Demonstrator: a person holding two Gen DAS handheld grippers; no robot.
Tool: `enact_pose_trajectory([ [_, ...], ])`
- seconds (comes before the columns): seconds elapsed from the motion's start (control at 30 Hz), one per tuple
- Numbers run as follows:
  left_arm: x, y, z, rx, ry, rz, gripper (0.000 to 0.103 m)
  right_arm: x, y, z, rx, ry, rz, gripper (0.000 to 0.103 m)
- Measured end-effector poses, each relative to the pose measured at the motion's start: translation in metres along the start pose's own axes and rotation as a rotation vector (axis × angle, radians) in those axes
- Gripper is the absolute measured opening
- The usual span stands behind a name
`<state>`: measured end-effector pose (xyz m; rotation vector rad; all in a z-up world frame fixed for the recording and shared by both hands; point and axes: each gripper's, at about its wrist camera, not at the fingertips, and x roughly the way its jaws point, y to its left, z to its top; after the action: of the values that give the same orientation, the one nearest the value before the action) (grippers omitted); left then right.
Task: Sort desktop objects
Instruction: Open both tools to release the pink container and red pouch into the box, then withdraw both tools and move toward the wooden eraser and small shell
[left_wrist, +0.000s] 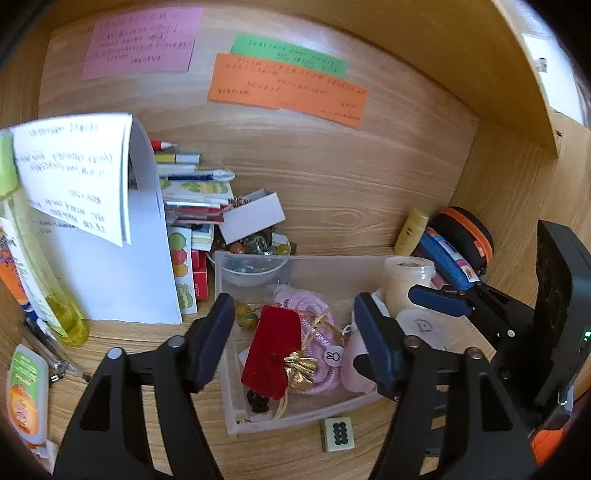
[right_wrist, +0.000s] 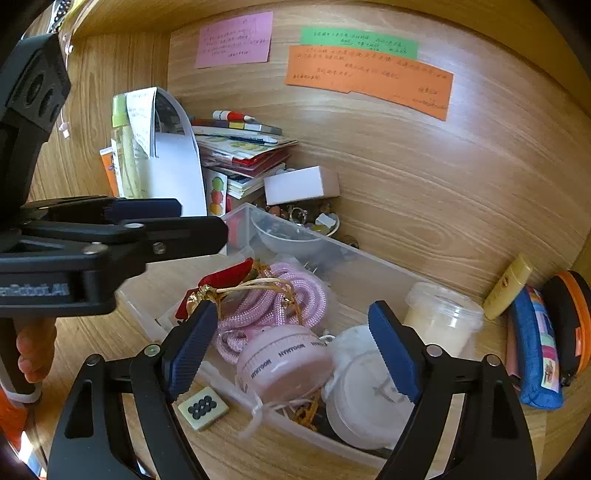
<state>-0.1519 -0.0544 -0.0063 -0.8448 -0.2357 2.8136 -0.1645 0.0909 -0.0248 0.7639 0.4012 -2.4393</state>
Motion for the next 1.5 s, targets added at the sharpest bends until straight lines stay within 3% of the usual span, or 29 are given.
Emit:
enact_pose_trajectory([
  [0.1, -0.012, -0.005, 0.000, 0.009, -0.022, 0.009, 0.076, -0.010, 0.001, -0.002, -0.012, -0.010, -0.006, 0.082],
  [0.17, -0.019, -0.007, 0.000, 0.012, -0.028, 0.012, 0.088, -0.018, 0.004, -0.004, -0.029, -0.020, -0.018, 0.087],
  [0.23, -0.029, -0.009, -0.002, 0.012, -0.046, 0.026, 0.094, -0.026, 0.006, -0.007, -0.041, -0.036, -0.031, 0.091],
  [0.57, -0.062, -0.005, -0.033, 0.031, -0.021, 0.105, 0.096, -0.054, 0.013, -0.037, -0.020, -0.020, -0.004, 0.093],
  [0.93, -0.059, 0.022, -0.089, 0.004, 0.158, 0.179, 0.096, -0.057, 0.019, -0.069, 0.004, 0.061, 0.033, 0.093],
  [1.07, -0.058, 0.024, -0.110, 0.035, 0.227, 0.191, 0.096, -0.057, 0.025, -0.087, -0.041, 0.086, 0.007, 0.093],
  [1.27, -0.059, 0.016, -0.127, 0.098, 0.288, 0.161, 0.096, -0.064, 0.032, -0.102, -0.091, 0.123, 0.040, 0.092],
  [1.37, -0.057, 0.011, -0.131, 0.128, 0.281, 0.176, 0.096, -0.065, 0.035, -0.104, -0.109, 0.132, 0.066, 0.090],
  [1.5, -0.052, 0.007, -0.132, 0.169, 0.286, 0.165, 0.091, -0.061, 0.041, -0.106, -0.135, 0.160, 0.121, 0.070],
])
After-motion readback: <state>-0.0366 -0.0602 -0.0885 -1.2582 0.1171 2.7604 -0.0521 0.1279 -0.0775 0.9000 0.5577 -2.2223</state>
